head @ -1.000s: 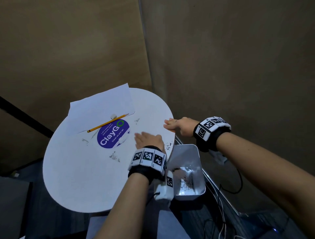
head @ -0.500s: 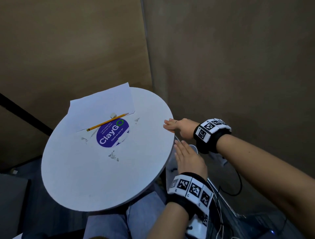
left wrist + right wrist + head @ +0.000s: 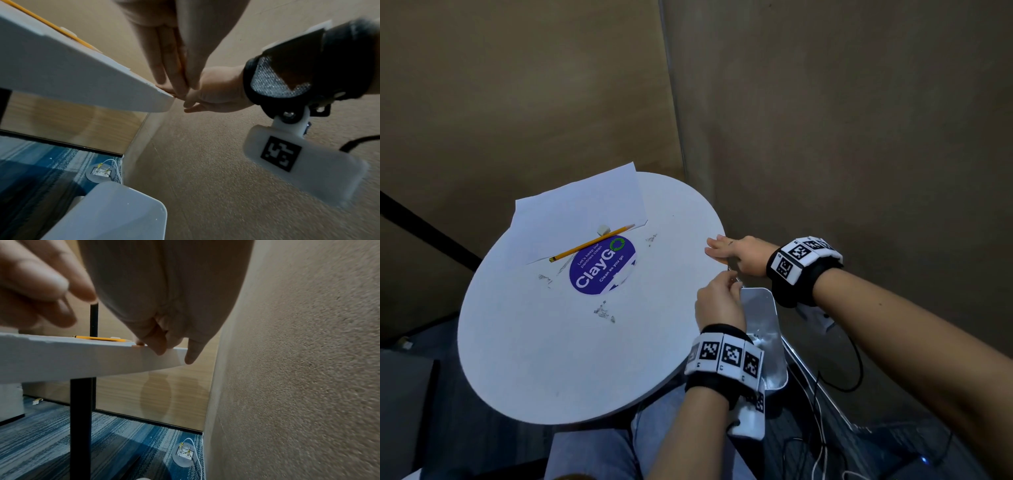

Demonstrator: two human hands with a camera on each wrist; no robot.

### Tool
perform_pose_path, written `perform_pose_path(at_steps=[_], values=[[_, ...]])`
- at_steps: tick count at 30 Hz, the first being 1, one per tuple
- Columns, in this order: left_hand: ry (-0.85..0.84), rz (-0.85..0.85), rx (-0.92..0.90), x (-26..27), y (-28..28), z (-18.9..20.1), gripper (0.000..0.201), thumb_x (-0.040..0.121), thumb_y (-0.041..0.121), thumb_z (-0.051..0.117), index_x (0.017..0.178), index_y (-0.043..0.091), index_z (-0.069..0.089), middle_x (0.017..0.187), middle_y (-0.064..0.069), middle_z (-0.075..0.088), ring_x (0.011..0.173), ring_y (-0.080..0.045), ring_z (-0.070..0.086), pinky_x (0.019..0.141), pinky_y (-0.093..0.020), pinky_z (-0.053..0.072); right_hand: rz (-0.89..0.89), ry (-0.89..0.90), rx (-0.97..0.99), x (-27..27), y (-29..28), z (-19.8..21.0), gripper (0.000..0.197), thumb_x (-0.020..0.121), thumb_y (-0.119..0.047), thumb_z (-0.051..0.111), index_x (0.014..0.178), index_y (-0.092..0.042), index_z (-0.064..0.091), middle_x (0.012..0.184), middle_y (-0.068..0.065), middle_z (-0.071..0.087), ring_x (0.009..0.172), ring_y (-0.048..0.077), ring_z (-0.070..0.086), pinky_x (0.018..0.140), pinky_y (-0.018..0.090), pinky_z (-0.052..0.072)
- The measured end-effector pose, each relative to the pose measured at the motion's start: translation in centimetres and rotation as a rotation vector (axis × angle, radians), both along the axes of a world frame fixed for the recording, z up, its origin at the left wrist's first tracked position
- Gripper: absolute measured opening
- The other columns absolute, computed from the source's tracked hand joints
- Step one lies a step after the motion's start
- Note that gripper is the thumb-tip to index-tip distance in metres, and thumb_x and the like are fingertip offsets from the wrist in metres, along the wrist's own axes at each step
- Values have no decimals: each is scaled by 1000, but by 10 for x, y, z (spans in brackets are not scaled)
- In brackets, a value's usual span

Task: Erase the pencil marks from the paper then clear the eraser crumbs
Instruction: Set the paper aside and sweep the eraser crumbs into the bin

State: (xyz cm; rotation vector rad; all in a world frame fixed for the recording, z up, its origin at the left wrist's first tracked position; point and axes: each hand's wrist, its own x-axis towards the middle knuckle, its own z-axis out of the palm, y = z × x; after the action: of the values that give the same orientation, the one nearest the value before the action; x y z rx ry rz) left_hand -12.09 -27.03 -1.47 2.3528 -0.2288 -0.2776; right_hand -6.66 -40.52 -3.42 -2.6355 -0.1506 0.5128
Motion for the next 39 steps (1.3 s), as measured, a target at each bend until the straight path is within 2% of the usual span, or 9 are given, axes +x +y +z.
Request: perform_pose_path(at_steps=[6,9,12,15,21,24,28,33,39], values=[[-47,-55,-89,-8,-7,-8,34,89,-8,44,104,7,70,123,-4,64,106,-22,60,79,-14,36,0,-10,2,0,-1,-5,69,88,11,37,147,-22,26,157,-2,10,145,9,5,116,22,8],[-60,-105,-95,-12,-4,-9,47,86,-15,38,120,7,62,153,-3,31,138,-21,34,101,-12,26,4,-9,4,1,0,-4,70,86,13,36,147,-20,26,157,-1,10,145,11,6,116,23,9],[-12,-57,248,-10,8,-17,54,98,8,37,150,14,23,158,-14,-7,146,-26,-7,117,-43,1,16,-12,-17,1,0,-4,73,84,16,32,147,-20,25,158,0,9,145,11,6,115,22,10],[186,-28,510,-14,14,-17,70,102,38,27,149,4,-12,154,-21,-23,143,-31,-19,114,-48,-8,5,-13,-5,1,0,-4,76,83,19,30,147,-21,25,157,-2,9,145,10,5,116,23,9],[152,-264,606,-26,-3,-19,83,98,53,22,145,-3,-17,153,-21,-24,143,-32,-20,115,-44,-9,6,-17,-5,1,-1,-4,77,82,19,29,147,-22,25,157,-4,10,145,9,5,114,20,8],[85,-435,526,-27,-9,-16,68,102,33,29,148,-1,-8,156,-19,-14,145,-29,-11,116,-38,-6,2,-6,-9,1,-1,-3,80,81,20,30,148,-23,23,157,-5,9,145,8,4,116,21,8],[-7,-269,416,-15,0,-13,63,96,7,33,150,4,1,157,-17,-13,146,-27,-10,116,-38,-6,12,3,-18,1,0,-1,80,79,20,28,148,-21,23,158,-3,8,145,9,4,117,23,9],[175,-76,493,24,16,-7,68,100,33,28,149,1,-6,156,-17,-16,145,-26,-14,115,-44,-7,3,16,-22,3,-1,-4,82,79,20,29,148,-25,24,158,-5,7,146,13,6,118,31,13],[151,-425,664,14,5,-15,83,98,56,21,146,0,-18,152,-18,-27,143,-28,-22,115,-45,-9,4,-2,1,1,-2,-2,84,76,23,29,147,-21,24,157,-4,9,145,9,5,117,23,9]])
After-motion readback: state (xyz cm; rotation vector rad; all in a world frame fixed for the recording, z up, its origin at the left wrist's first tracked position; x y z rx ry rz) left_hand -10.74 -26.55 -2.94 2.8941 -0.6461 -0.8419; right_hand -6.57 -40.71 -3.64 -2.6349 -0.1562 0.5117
